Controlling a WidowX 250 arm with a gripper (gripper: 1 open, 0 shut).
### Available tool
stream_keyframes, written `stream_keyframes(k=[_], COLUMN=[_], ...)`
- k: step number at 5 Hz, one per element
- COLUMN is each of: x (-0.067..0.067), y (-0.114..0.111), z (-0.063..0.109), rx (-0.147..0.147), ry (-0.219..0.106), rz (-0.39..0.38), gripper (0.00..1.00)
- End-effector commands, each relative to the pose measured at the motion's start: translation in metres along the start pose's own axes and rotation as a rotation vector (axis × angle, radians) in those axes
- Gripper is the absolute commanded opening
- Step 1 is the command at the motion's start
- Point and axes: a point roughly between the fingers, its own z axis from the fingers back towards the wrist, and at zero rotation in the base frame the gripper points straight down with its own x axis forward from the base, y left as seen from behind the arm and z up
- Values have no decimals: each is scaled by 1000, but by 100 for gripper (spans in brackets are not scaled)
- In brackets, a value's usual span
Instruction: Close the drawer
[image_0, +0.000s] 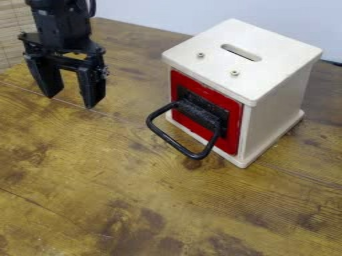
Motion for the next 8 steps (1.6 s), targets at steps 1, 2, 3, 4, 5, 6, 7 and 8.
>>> stream_keyframes(k=[1,2,3,4,5,6,7,8], x=[3,3,4,5,5,6,6,7], y=[-7,-8,-9,-10,-11,-13,-14,-15], z=[9,5,1,-3,-6,-9,-13,-16], rx=[0,-4,-9,-13,-16,-21,-25,-29], ry=[-33,-28,-25,-20,-14,-13,-8,-6], rz=[-14,-11,-8,-6,-4,-3,-1,1], gripper=[100,100,100,100,100,100,100,100])
